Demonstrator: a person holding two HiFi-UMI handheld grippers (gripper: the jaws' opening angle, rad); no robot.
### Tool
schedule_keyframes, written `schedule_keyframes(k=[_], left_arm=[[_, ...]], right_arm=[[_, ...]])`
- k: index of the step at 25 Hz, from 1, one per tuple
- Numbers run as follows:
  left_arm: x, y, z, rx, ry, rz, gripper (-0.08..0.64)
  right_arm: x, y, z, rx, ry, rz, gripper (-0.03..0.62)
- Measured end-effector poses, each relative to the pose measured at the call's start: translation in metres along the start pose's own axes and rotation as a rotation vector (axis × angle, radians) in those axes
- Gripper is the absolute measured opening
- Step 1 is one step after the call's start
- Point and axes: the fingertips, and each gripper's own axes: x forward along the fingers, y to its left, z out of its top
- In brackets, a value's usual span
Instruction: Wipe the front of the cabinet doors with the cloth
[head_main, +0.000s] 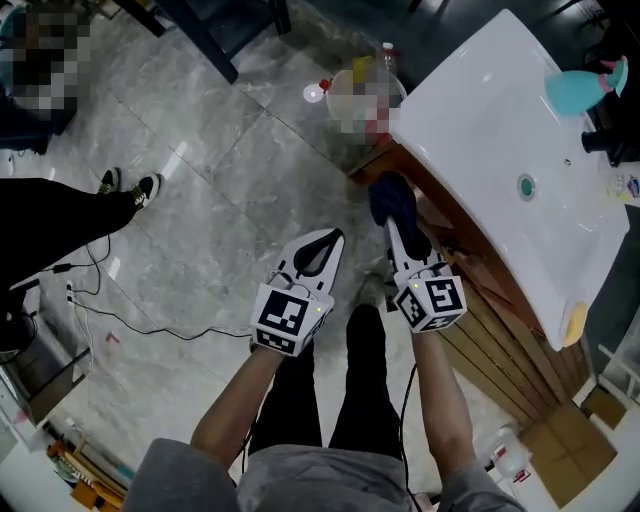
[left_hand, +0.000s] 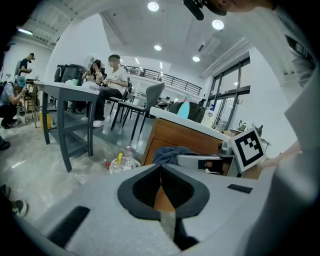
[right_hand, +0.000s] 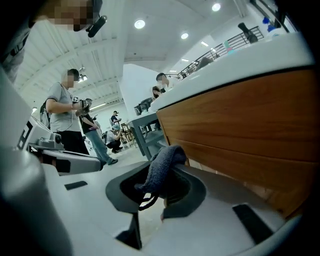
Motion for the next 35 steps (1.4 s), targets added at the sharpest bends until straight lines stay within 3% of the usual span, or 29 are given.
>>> schedule_keyframes(k=[14,22,35], left_arm=[[0.012,0.019,-0.011,-0.021,0.009,0.016,0.011],[0.01,0.027,-0.032,-0.034,0.033,0.035,0.011],[0.02,0.04,-0.061,-0.055,0.035,0.041,0.011]], right_arm=[[0.034,-0.025,-0.01,0.015,0.027,-0.048,0.058],[0.057,-0.043,-0.017,0.082,0.011,-0.095,0.058],[0.08,-0.065,-0.068,0.117,0.048,-0.132,0.057]])
